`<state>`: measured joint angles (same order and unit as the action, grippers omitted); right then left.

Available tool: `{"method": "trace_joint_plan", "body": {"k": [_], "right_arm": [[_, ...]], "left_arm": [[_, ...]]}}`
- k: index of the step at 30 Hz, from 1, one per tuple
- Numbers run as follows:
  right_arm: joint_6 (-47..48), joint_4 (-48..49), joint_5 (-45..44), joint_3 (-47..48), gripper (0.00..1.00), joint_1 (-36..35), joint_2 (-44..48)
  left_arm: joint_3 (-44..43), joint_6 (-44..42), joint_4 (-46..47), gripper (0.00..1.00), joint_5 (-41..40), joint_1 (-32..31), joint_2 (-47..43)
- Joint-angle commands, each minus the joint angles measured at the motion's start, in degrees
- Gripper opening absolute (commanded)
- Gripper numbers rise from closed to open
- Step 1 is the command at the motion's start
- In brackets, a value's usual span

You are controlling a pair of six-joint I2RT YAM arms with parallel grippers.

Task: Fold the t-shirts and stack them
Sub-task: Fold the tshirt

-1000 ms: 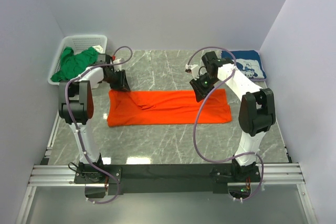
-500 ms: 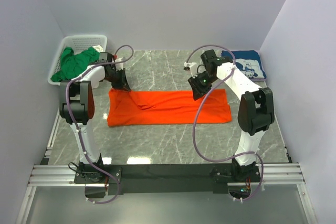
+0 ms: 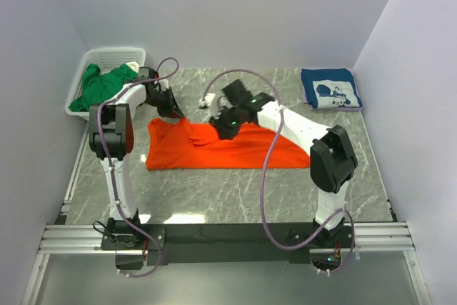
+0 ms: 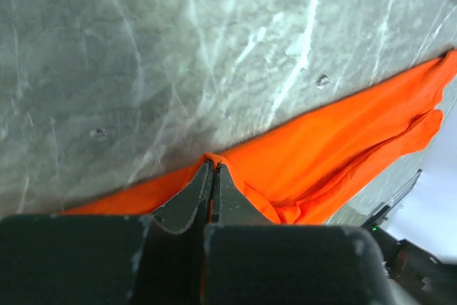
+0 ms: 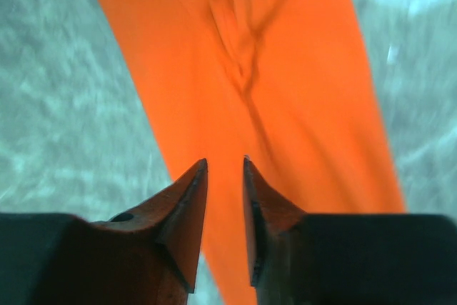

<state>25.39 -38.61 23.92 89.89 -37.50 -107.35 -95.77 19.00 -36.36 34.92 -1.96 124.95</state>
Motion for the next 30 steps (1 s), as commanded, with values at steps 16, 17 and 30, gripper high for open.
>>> {"method": "trace_joint_plan", "body": {"k": [16, 17, 30], "right_arm": [[5.81, 25.95, -22.87, 3.90, 0.39, -16.20, -12.79], [5.99, 26.48, -23.13, 3.81, 0.40, -16.55, -13.32], [11.43, 30.08, -32.00, 4.69, 0.40, -18.23, -19.56]], "left_arm": [[-2.41, 4.20, 0.76, 0.01, 2.44, 0.64, 3.02], [-2.32, 4.11, 0.76, 0.01, 2.35, 0.64, 3.11], [-1.88, 4.02, 0.94, 0.01, 2.96, 0.99, 3.20]]}}
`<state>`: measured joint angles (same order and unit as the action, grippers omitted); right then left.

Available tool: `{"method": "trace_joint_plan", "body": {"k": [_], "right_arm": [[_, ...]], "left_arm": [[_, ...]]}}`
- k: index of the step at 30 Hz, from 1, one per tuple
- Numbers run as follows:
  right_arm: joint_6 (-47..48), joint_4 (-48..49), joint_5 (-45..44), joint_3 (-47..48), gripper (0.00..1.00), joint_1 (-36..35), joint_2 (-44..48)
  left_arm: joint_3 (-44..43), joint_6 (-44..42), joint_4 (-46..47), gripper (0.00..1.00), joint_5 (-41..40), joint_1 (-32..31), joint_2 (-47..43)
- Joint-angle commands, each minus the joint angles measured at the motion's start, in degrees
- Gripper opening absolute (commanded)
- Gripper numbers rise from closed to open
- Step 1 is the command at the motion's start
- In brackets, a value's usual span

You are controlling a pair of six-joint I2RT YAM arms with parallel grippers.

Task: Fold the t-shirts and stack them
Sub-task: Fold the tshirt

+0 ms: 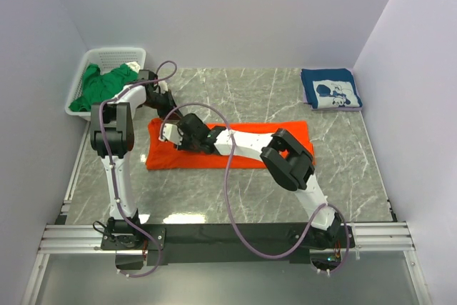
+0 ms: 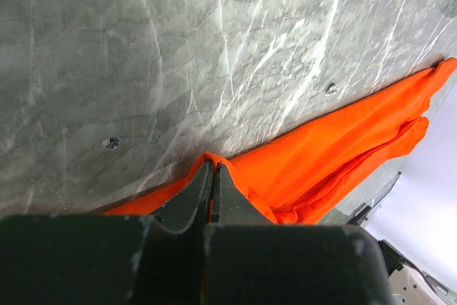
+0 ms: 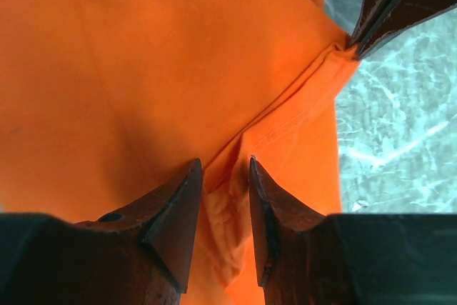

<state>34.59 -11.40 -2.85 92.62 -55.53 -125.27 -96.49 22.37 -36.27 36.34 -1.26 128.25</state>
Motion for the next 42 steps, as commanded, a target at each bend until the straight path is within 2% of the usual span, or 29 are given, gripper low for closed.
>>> {"method": "trace_joint_plan", "body": {"k": [1, 5, 9, 15, 21, 27, 29, 31, 38, 42], "right_arm": [[3.11, 4.44, -6.71, 1.26, 0.40, -0.02, -1.64], [3.56, 6.74, -12.86, -0.07, 0.39, 1.73, -0.94], [1.63, 7.35, -15.25, 0.54, 0.39, 4.55, -0.41], [-3.28, 2.53, -12.10, 2.48, 0.40, 7.71, 1.17], [-9.17, -2.92, -6.03, 0.37, 0.45, 11.40, 7.23], [-12.88, -8.89, 0.56, -2.00, 0.48, 15.27, 15.23], [-13.14, -11.52, 2.31, -3.14, 0.49, 18.24, 19.08], [-12.97, -12.67, 2.68, -3.50, 0.49, 18.87, 20.41], [-12.35, -18.83, 6.37, -3.15, 0.50, 24.93, 22.97], [-11.56, -21.82, 8.38, -2.54, 0.50, 27.92, 22.27]], "left_arm": [[-1.16, 0.57, 0.85, 0.01, 1.54, 0.29, -0.28], [-0.81, 0.13, 0.59, 0.01, 1.19, 0.38, -0.89], [-0.28, -0.31, 0.59, 0.01, 1.19, 0.55, -1.94], [0.68, -1.28, -0.03, 0.01, 1.10, 0.64, -3.88], [4.11, -2.16, -1.69, 0.01, 1.72, 0.64, -8.36], [12.01, -1.54, -2.13, 0.01, 3.21, 0.55, -15.56], [17.26, -1.36, -3.45, 0.01, 4.09, 0.21, -18.80], [18.69, -1.45, -3.28, 0.01, 3.92, 0.03, -20.30], [32.48, -3.47, -1.96, 0.01, 1.72, -1.12, -25.50], [36.19, -4.18, -1.26, 0.01, 0.41, -1.82, -27.78]]}}
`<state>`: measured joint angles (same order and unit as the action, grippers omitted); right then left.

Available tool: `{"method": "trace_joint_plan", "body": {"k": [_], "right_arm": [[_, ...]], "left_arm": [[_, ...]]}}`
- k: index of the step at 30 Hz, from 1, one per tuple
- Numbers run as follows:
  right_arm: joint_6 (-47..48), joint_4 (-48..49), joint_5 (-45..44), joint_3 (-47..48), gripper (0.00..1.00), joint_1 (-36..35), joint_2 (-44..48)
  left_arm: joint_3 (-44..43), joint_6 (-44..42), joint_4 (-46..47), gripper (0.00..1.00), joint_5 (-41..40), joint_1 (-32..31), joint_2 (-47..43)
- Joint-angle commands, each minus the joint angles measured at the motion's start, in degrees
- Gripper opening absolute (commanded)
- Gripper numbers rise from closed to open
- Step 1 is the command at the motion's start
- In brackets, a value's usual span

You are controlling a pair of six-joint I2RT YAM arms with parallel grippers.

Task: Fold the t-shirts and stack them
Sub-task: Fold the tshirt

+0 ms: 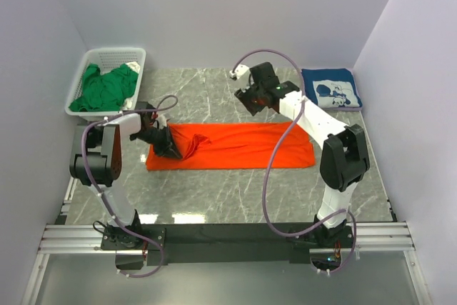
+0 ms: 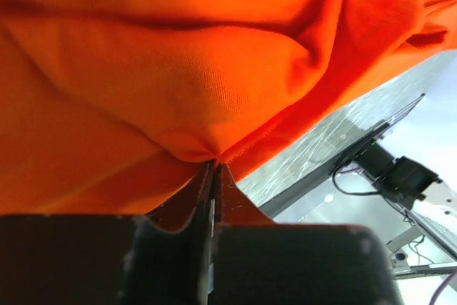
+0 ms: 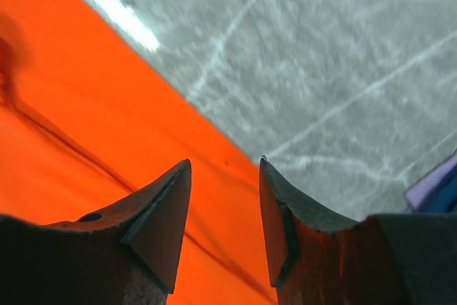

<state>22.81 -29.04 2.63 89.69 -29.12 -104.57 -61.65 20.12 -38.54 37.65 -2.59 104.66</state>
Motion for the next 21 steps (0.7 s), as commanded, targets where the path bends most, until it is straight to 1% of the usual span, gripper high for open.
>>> {"method": "trace_joint_plan", "body": {"k": [1, 4, 6, 8, 10, 12, 13, 15, 16, 19, 21], "right_arm": [[0.31, -6.27, 3.86, 0.66, 0.50, 2.74, 1.22], [0.74, -9.97, 7.38, 0.93, 0.49, 4.25, -0.19], [1.27, -11.30, 8.96, 0.31, 0.48, 5.56, -1.33], [2.06, -14.19, 10.37, 0.40, 0.47, 7.32, -3.08], [2.68, -16.91, 13.17, 0.92, 0.45, 8.64, -5.27], [2.86, -17.81, 14.15, 1.10, 0.43, 10.05, -6.69], [3.03, -17.98, 14.85, 1.10, 0.42, 10.49, -8.17], [3.30, -18.25, 14.60, 1.19, 0.41, 11.28, -10.03], [3.30, -18.42, 14.51, 1.19, 0.40, 11.54, -11.69], [3.03, -18.86, 15.03, 1.36, 0.38, 12.86, -14.33], [2.25, -18.95, 15.30, 1.72, 0.38, 13.74, -14.95]], "left_arm": [[1.70, -2.19, 1.19, 0.08, -1.08, -0.49, -4.46], [0.31, -4.55, -0.56, 0.22, -0.47, -0.49, -4.99], [-0.84, -7.45, -1.53, 0.24, 1.71, -0.40, -5.95], [-0.93, -9.38, -0.66, 0.25, 2.25, -0.31, -9.64], [-0.67, -10.53, 2.75, 0.27, 0.24, -0.40, -14.28], [-0.05, -10.45, 4.79, 0.31, -2.57, -0.40, -16.41], [-0.14, -10.45, 5.49, 0.31, -3.62, -0.40, -16.77], [-1.45, -10.10, 6.55, 0.29, -3.29, -0.75, -15.81], [-2.15, -9.75, 6.99, 0.26, -3.20, -1.01, -14.33], [-4.88, -8.34, 9.18, 0.20, -4.85, -3.38, -10.46], [-5.94, -7.90, 9.54, 0.17, -6.18, -6.10, -8.17]]}}
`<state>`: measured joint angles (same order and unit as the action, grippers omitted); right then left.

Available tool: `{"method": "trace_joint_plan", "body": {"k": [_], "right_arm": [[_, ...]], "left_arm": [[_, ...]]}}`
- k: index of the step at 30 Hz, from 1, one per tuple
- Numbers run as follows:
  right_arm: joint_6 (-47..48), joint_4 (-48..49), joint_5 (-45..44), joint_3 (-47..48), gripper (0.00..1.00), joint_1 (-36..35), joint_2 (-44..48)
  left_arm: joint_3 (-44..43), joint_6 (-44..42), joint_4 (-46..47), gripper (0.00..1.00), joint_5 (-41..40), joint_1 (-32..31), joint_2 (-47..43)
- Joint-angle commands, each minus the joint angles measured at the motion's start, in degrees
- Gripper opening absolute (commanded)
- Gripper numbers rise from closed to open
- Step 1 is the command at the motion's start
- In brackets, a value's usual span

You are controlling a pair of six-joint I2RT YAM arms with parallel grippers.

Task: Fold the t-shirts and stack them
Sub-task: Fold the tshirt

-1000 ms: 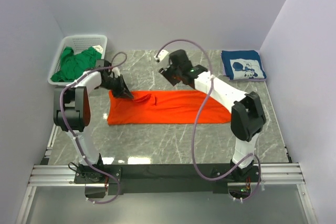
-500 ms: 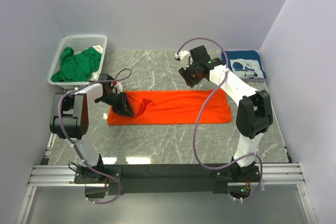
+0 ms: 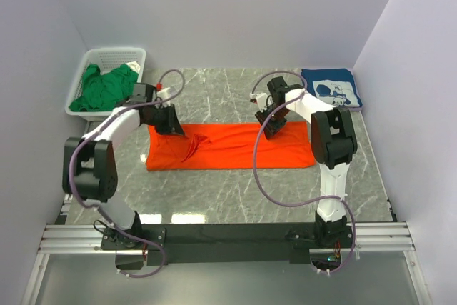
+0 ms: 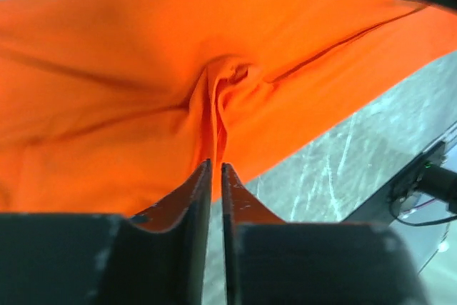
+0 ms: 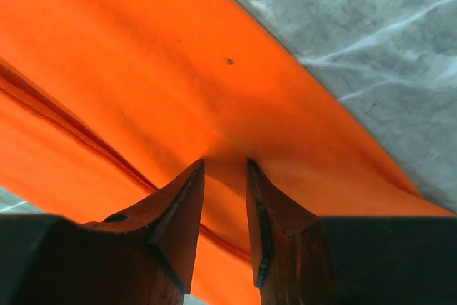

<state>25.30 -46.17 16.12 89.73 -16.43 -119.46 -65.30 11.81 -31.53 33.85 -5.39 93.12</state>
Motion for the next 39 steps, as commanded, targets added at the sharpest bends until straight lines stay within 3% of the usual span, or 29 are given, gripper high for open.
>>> {"method": "trace_joint_plan", "body": {"k": [1, 11, 17, 21, 23, 26, 29, 32, 35, 39], "right_arm": [[-0.42, -1.90, 1.98, 1.67, 0.37, 1.22, -0.33], [-0.07, -3.05, 1.90, 2.02, 0.36, 1.75, -0.16], [0.80, -4.01, 0.32, 2.46, 0.36, 2.01, 0.01], [1.33, -3.58, -0.30, 3.16, 0.35, 3.15, 1.86], [1.77, -3.14, -1.70, 3.69, 0.35, 3.42, 2.65], [2.38, -4.18, -4.24, 4.22, 0.35, 3.59, 0.56], [2.91, -5.33, -6.00, 3.26, 0.35, 3.51, -1.47], [3.00, -5.94, -6.72, -0.15, 0.34, 3.51, -2.45], [2.83, -6.65, -6.02, -4.89, 0.33, 3.51, -0.78], [3.09, -8.58, -3.04, -12.55, 0.33, 2.45, 4.83]], "left_arm": [[-3.07, 0.49, 2.61, 0.14, -2.90, -4.01, 5.73], [-5.45, 1.99, 5.25, 0.09, -5.80, -13.41, 12.87], [-8.00, -1.08, 1.21, 0.09, -8.53, -14.48, 17.80], [-4.68, -5.83, 2.87, 0.16, -2.84, -14.39, 7.98], [-0.89, -7.24, 4.45, 0.23, -1.42, -14.30, -2.47], [1.40, -7.07, 3.85, 0.39, -7.35, -14.30, -13.73], [0.26, -6.89, -1.06, 0.38, -13.00, -13.43, -13.94], [-1.06, -7.24, -7.75, 0.29, -12.59, -11.06, -10.25], [0.96, -6.10, -7.24, 0.28, -10.82, -7.81, -8.66], [-0.09, -4.52, -7.41, 0.24, -15.11, -6.83, -4.20]]}}
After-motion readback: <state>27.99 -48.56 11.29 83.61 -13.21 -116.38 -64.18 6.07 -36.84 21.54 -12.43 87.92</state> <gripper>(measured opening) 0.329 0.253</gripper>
